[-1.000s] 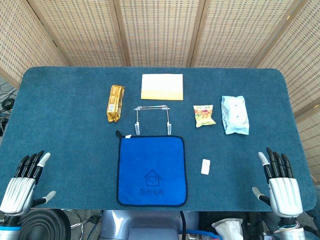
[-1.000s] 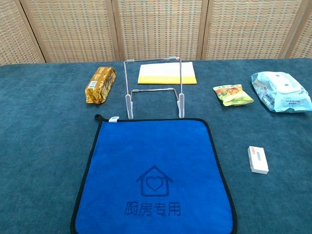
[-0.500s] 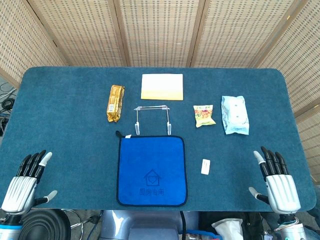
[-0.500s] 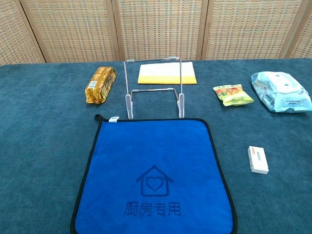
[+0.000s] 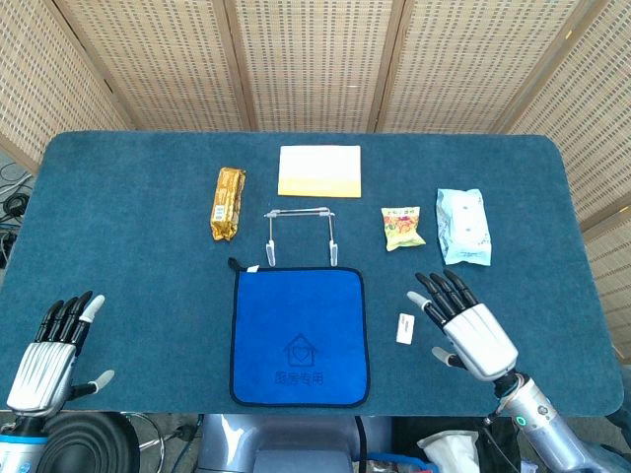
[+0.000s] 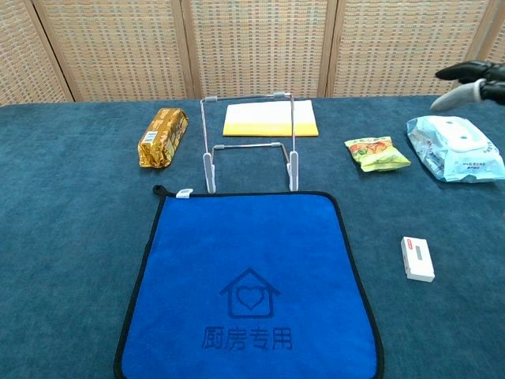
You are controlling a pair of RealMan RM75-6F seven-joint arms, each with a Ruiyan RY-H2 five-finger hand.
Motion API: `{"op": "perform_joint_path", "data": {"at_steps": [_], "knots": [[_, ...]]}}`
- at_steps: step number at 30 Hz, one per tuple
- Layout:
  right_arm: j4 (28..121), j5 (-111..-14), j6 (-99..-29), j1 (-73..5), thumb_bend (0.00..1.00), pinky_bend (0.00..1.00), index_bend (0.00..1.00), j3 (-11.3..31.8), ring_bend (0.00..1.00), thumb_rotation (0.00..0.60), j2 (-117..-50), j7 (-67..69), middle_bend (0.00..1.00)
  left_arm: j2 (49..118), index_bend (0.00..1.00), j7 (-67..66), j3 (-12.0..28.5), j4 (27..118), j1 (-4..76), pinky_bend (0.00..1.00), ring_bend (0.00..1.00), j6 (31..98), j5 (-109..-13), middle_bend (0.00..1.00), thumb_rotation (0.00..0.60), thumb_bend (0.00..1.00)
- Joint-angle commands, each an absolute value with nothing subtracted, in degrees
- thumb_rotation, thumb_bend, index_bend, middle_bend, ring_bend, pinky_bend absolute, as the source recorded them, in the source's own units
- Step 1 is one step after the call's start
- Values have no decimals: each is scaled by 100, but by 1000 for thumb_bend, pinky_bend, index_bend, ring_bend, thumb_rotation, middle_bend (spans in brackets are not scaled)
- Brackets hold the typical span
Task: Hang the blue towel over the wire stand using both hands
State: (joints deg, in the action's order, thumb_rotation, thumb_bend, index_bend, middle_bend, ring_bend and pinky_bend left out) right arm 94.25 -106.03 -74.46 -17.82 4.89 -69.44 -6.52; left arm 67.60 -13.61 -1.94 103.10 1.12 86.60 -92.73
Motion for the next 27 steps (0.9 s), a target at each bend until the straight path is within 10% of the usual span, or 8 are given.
{"op": "perform_joint_path", "data": {"at_steps": [1,27], "knots": [[8869,-10691,-6897,-2304,0,0,168,577,0,600,-7355,-641,0,6767,0,-1365,-161,10301,133,0,0,8623,-9202,0,600,22],[7280,-10222,-6045,-3523,0,0,188,570,0,600,-9352,-1152,10,6807,0,-1410,-79,10263,232,0,0,8451,-8884,0,600,24]]}}
